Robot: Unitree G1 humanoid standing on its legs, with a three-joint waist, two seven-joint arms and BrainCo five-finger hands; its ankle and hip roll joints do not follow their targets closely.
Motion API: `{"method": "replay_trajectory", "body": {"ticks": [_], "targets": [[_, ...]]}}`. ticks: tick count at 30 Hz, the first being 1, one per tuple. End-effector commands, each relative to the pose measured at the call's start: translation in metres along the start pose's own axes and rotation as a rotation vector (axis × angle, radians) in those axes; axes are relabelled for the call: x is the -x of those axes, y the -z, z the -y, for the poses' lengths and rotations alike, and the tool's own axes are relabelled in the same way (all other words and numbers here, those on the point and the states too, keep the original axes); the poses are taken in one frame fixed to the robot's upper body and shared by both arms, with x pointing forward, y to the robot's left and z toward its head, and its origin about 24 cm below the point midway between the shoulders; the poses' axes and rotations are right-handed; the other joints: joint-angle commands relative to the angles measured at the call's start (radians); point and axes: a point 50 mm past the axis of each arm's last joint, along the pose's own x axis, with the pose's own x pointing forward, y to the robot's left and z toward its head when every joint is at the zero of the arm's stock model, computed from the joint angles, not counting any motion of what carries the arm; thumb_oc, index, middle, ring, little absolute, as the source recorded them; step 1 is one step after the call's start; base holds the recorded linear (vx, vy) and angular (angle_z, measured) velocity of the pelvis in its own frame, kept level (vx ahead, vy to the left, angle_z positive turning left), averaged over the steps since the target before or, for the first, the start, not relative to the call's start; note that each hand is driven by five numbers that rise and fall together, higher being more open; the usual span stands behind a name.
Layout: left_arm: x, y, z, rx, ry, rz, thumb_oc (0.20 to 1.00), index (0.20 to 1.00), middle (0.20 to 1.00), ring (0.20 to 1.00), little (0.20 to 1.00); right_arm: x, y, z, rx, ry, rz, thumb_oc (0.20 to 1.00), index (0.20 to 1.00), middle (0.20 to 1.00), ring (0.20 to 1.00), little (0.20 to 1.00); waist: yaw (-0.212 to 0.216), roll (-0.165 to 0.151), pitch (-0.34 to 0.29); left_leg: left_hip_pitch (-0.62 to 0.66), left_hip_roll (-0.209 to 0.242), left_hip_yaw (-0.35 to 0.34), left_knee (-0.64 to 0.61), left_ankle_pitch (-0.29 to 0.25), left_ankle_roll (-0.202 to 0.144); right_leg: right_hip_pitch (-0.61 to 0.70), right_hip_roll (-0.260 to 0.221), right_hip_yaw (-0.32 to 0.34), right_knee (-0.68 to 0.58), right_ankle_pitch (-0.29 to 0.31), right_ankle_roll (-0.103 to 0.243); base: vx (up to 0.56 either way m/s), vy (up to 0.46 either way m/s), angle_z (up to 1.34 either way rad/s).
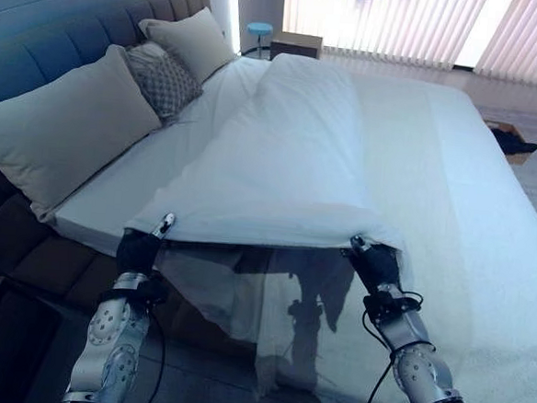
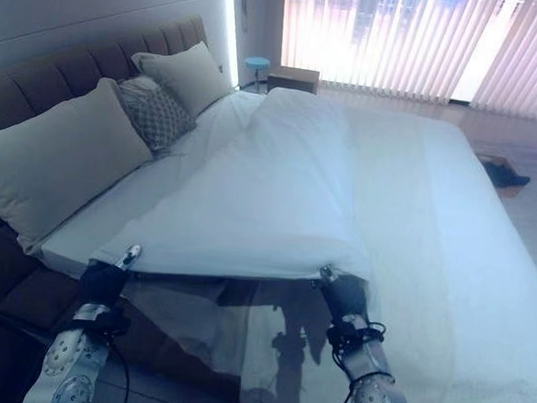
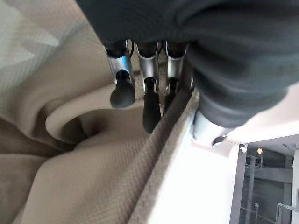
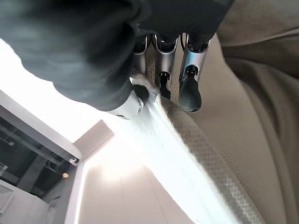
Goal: Make the bed
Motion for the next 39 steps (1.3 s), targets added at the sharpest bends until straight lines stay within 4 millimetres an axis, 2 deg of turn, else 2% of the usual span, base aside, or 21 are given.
{"method": "replay_trajectory", "body": {"ticks": [1,2,4,5,6,7,8,9,11,17,20,22,23,24,29,32,34,36,37,38,39], "targets": [[-0.001,-0.085,-0.025,-0.015,-0.079,0.431,0.2,0.2,0.2,0.2,0.2,0.005,-0.06,0.026,0.089,0.084,0.231,0.2,0.2,0.2,0.2,0.2,0.025,-0.011,-0.075,-0.074,0.005,0.049,-0.061,0.057,-0.007,0.027,-0.01,-0.045,-0.081,0.078,0.115,-0.06,0.24,-0.65],[-0.001,-0.081,-0.023,-0.015,-0.069,0.411,0.2,0.2,0.2,0.2,0.2,0.012,-0.059,0.035,0.101,0.128,0.227,0.2,0.2,0.2,0.2,0.2,0.018,-0.006,-0.083,-0.09,0.012,0.074,-0.095,0.083,-0.001,0.018,-0.022,-0.053,-0.063,0.065,0.115,-0.01,0.186,-0.24],[-0.002,-0.081,-0.021,-0.01,-0.057,0.406,0.2,0.2,0.2,0.2,0.2,0.019,-0.06,0.042,0.105,0.167,0.231,0.2,0.2,0.2,0.2,0.2,-0.005,-0.004,-0.081,-0.069,0.018,0.094,-0.129,0.081,0.001,0.015,-0.046,-0.075,-0.03,0.076,0.121,0.02,0.206,0.07],[-0.003,-0.079,-0.018,-0.01,-0.042,0.392,0.2,0.2,0.2,0.2,0.2,0.022,-0.06,0.046,0.114,0.188,0.23,0.2,0.2,0.2,0.2,0.2,-0.011,-0.005,-0.078,-0.055,0.002,0.091,-0.14,0.062,0.009,0.017,-0.065,-0.08,-0.027,0.104,0.129,0.02,0.134,0.11],[-0.003,-0.078,-0.018,-0.01,-0.041,0.392,0.2,0.2,0.2,0.2,0.2,0.023,-0.06,0.046,0.114,0.189,0.23,0.2,0.2,0.2,0.2,0.2,-0.011,-0.005,-0.077,-0.053,0.001,0.09,-0.141,0.062,0.01,0.018,-0.066,-0.08,-0.028,0.105,0.13,0.04,0.161,0.18],[-0.002,-0.077,-0.018,-0.032,-0.034,0.381,0.2,0.2,0.2,0.2,0.2,0.029,-0.059,0.054,0.132,0.227,0.218,0.2,0.2,0.2,0.2,0.2,-0.017,-0.005,-0.069,-0.031,-0.023,0.098,-0.153,0.036,0.029,0.028,-0.087,-0.085,-0.03,0.13,0.144,0.08,0.123,0.22],[-0.002,-0.076,-0.019,-0.039,-0.038,0.378,0.2,0.2,0.2,0.2,0.2,0.031,-0.057,0.056,0.131,0.234,0.212,0.2,0.2,0.2,0.2,0.2,-0.021,-0.003,-0.071,-0.02,-0.028,0.097,-0.159,0.017,0.032,0.034,-0.091,-0.079,-0.031,0.127,0.158,0.04,0.136,0.26],[-0.002,-0.076,-0.018,-0.039,-0.037,0.377,0.2,0.2,0.2,0.2,0.2,0.032,-0.057,0.056,0.132,0.234,0.211,0.2,0.2,0.2,0.2,0.2,-0.019,-0.006,-0.066,-0.023,-0.034,0.107,-0.157,0.026,0.038,0.034,-0.098,-0.09,-0.033,0.139,0.149,0.04,0.132,0.25],[0.001,-0.071,-0.023,-0.046,-0.05,0.351,0.2,0.2,0.2,0.2,0.2,0.039,-0.045,0.059,0.119,0.248,0.169,0.2,0.2,0.2,0.2,0.2,-0.022,-0.015,-0.063,0.003,-0.058,0.13,-0.176,0.013,0.056,0.042,-0.12,-0.094,-0.042,0.174,0.164,0.02,0.116,0.1],[0.008,-0.055,-0.031,-0.065,-0.076,0.272,0.2,0.2,0.2,0.2,0.2,0.058,-0.025,0.073,0.127,0.3,0.073,0.2,0.2,0.2,0.2,0.2,-0.028,-0.035,-0.058,0.035,-0.084,0.131,-0.185,-0.006,0.077,0.05,-0.135,-0.097,-0.027,0.187,0.176,0.06,0.053,0.01],[0.013,-0.047,-0.039,-0.085,-0.111,0.225,0.2,0.2,0.2,0.2,0.2,0.06,-0.017,0.072,0.137,0.289,0.036,0.2,0.2,0.2,0.2,0.2,-0.027,-0.039,-0.035,0.033,-0.076,0.137,-0.175,-0.01,0.083,0.02,-0.137,-0.098,0.017,0.204,0.184,0.01,-0.001,-0.01],[0.015,-0.045,-0.041,-0.086,-0.12,0.211,0.2,0.2,0.2,0.2,0.2,0.06,-0.015,0.071,0.144,0.28,0.023,0.2,0.2,0.2,0.2,0.2,-0.021,-0.034,-0.02,0.04,-0.062,0.139,-0.173,-0.024,0.078,-0.003,-0.142,-0.088,0.036,0.207,0.206,0.0,-0.049,-0.17],[0.016,-0.043,-0.042,-0.096,-0.117,0.199,0.2,0.2,0.2,0.2,0.2,0.06,-0.012,0.07,0.136,0.279,0.013,0.2,0.2,0.2,0.2,0.2,-0.018,-0.04,-0.016,0.029,-0.063,0.151,-0.17,-0.011,0.079,-0.01,-0.136,-0.077,0.01,0.213,0.189,-0.05,-0.091,-0.23],[0.018,-0.041,-0.043,-0.099,-0.112,0.186,0.2,0.2,0.2,0.2,0.2,0.061,-0.008,0.07,0.126,0.271,-0.003,0.2,0.2,0.2,0.2,0.2,-0.016,-0.043,-0.013,0.025,-0.06,0.147,-0.171,-0.008,0.076,-0.015,-0.128,-0.047,-0.006,0.218,0.189,-0.04,-0.084,-0.16],[0.028,-0.025,-0.053,-0.075,-0.152,0.113,0.2,0.2,0.2,0.2,0.2,0.063,0.004,0.071,0.135,0.262,-0.069,0.2,0.2,0.2,0.2,0.2,0.013,-0.043,-0.012,0.002,-0.06,0.149,-0.169,0.002,0.077,-0.009,-0.129,-0.075,-0.037,0.214,0.181,0.01,-0.02,0.0],[0.027,-0.016,-0.059,-0.082,-0.186,0.072,0.2,0.2,0.2,0.2,0.2,0.059,0.009,0.07,0.146,0.263,-0.089,0.2,0.2,0.2,0.2,0.2,0.027,-0.049,0.025,-0.035,-0.062,0.139,-0.148,0.006,0.08,-0.032,-0.137,-0.096,-0.019,0.196,0.179,-0.08,-0.02,0.0],[0.023,-0.008,-0.058,-0.081,-0.183,0.039,0.2,0.2,0.2,0.2,0.2,0.056,0.006,0.072,0.166,0.279,-0.076,0.2,0.2,0.2,0.2,0.2,0.029,-0.054,0.084,-0.088,-0.054,0.123,-0.102,0.004,0.078,-0.061,-0.143,-0.101,0.004,0.18,0.173,-0.17,-0.064,0.11],[0.022,-0.005,-0.059,-0.084,-0.188,0.022,0.2,0.2,0.2,0.2,0.2,0.055,0.003,0.073,0.181,0.289,-0.066,0.2,0.2,0.2,0.2,0.2,0.03,-0.048,0.109,-0.106,-0.043,0.108,-0.074,-0.016,0.071,-0.072,-0.139,-0.087,0.027,0.162,0.188,-0.11,-0.042,0.22],[0.019,0.0,-0.062,-0.097,-0.201,0.003,0.2,0.2,0.2,0.2,0.2,0.051,-0.014,0.079,0.26,0.347,-0.002,0.2,0.2,0.2,0.2,0.2,0.028,-0.044,0.163,-0.157,-0.043,0.098,-0.031,-0.02,0.072,-0.109,-0.151,-0.091,0.053,0.158,0.185,-0.12,-0.008,0.3],[0.019,0.0,-0.061,-0.097,-0.2,0.003,0.2,0.2,0.2,0.2,0.2,0.051,-0.014,0.079,0.26,0.347,-0.001,0.2,0.2,0.2,0.2,0.2,0.028,-0.044,0.163,-0.158,-0.043,0.098,-0.03,-0.02,0.072,-0.109,-0.151,-0.091,0.054,0.158,0.185,-0.26,-0.001,0.23],[0.014,0.001,-0.059,-0.091,-0.199,0.005,0.2,0.2,0.2,0.2,0.2,0.047,-0.03,0.083,0.244,0.403,0.099,0.2,0.2,0.2,0.2,0.2,0.023,-0.038,0.221,-0.219,-0.049,0.086,0.017,-0.024,0.074,-0.15,-0.166,-0.09,0.081,0.158,0.182,-0.17,0.016,0.09]]}}
